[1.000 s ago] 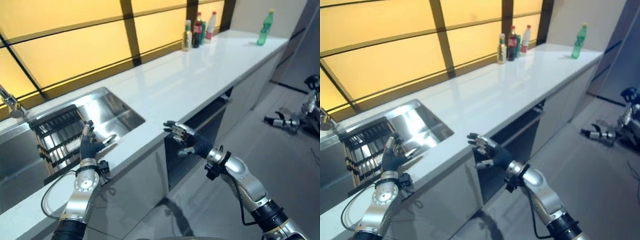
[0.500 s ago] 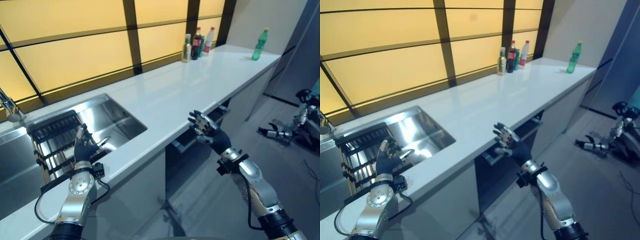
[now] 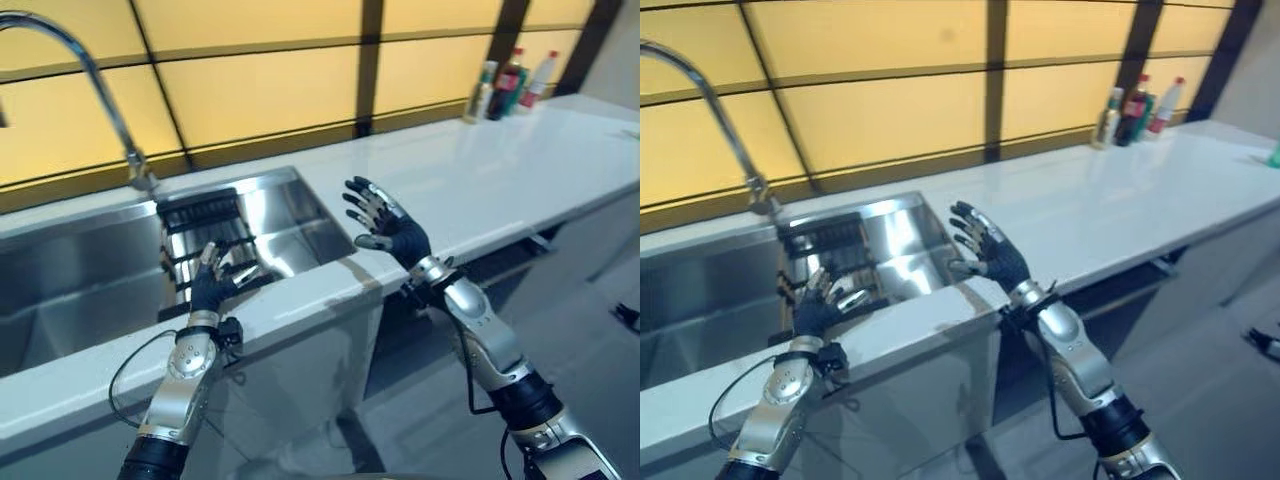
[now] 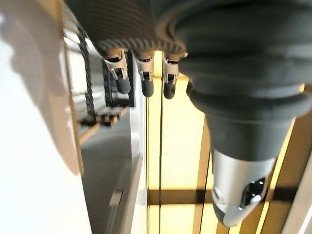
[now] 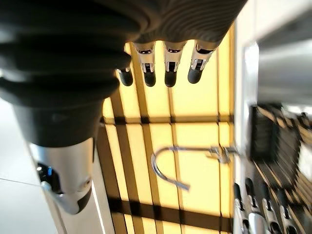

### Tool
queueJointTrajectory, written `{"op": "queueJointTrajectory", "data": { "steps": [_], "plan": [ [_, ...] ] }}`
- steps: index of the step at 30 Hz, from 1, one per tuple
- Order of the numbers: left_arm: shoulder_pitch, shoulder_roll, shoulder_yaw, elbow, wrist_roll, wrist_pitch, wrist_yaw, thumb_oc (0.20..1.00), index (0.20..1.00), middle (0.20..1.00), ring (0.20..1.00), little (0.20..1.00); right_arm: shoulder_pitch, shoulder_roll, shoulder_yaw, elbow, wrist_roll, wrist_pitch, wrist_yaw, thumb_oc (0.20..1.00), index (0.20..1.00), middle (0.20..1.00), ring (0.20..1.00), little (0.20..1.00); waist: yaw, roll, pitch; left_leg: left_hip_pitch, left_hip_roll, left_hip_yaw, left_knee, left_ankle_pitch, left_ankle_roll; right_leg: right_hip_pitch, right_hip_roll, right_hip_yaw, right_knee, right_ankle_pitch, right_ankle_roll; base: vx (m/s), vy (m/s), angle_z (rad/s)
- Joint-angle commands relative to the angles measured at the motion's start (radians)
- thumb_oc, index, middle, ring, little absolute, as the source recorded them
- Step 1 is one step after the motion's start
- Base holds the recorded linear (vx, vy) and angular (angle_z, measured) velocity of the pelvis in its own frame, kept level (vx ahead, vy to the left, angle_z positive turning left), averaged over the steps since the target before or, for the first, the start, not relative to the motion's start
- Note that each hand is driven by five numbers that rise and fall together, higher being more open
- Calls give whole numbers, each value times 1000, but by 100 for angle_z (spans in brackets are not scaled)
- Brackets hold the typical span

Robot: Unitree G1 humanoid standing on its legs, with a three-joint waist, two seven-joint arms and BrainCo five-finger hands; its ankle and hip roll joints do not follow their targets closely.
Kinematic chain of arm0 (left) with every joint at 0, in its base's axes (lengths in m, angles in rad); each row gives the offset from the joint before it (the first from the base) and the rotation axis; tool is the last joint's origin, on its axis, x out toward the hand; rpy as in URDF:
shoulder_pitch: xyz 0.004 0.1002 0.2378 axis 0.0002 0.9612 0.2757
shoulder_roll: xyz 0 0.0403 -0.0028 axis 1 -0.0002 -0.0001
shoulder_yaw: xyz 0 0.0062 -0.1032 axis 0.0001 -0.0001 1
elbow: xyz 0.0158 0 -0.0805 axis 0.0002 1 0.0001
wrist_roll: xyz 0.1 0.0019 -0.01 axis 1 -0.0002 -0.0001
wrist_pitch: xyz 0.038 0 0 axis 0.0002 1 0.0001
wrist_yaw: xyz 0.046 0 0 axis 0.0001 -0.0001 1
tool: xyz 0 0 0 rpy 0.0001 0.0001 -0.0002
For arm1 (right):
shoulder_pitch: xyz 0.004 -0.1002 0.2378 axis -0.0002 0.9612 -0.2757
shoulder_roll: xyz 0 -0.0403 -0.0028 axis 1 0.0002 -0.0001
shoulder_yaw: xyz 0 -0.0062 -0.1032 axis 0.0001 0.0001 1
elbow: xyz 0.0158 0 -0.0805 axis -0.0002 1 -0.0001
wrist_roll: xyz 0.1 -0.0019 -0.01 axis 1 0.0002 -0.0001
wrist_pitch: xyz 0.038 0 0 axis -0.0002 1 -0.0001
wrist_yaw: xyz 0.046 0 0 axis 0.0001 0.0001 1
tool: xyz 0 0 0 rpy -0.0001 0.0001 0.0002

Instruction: Pick up plates and place into dishwasher.

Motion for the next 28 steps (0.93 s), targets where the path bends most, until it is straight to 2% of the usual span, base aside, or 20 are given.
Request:
{"op": "queueJointTrajectory", "data": {
  "steps": [1, 4, 8, 14, 20, 28],
  "plan": [
    [-66, 52, -10, -53, -30, -23, -23, 1000, 1000, 1000, 1000, 1000, -68, 28, 14, -15, -9, -65, -82, 1000, 1000, 1000, 1000, 1000, 9, -40, -21, -18, -67, -18, 8, -47, 60, -32, -15, 79, -25, 67, 53, 55, -8, 102],
    [-73, 46, -24, -44, -36, -20, -26, 1000, 1000, 1000, 1000, 1000, -30, 30, 9, 31, -13, -83, -120, 1000, 1000, 1000, 1000, 1000, -2, -39, -20, -26, -78, -66, 13, -43, 59, -46, 9, 122, -9, 66, 45, 59, -29, 100],
    [-66, 39, -19, -62, -24, -11, 15, 1000, 1000, 1000, 1000, 1000, -1, 60, 26, 81, -10, -111, -134, 1000, 1000, 1000, 1000, 1000, 15, -40, -10, -28, -72, -67, 14, -41, 52, -39, 4, 87, -24, 62, 44, 12, -117, 68],
    [-54, 37, 12, -95, -26, 20, 58, 1000, 1000, 1000, 1000, 1000, 12, 103, 69, 129, -16, -141, -140, 1000, 1000, 1000, 1000, 1000, 47, -33, 0, -33, -60, -71, 22, -34, 37, -12, 8, 36, -60, 58, 29, -8, -116, 1],
    [-50, 37, 29, -95, -33, 33, 45, 1000, 1000, 1000, 1000, 1000, 2, 111, 84, 154, -2, -147, -140, 1000, 1000, 1000, 1000, 1000, 69, -30, 6, -39, -47, -95, 6, -6, 15, 4, 18, 2, -86, 63, 18, -24, -103, 8],
    [-49, 30, 42, -98, -43, 42, 37, 1000, 1000, 1000, 1000, 1000, 2, 115, 78, 167, 4, -135, -140, 1000, 1000, 1000, 1000, 1000, 71, -24, 6, -60, -35, -88, 10, 8, -6, 8, 20, -10, -112, 74, 18, -3, -23, 8]
  ]
}}
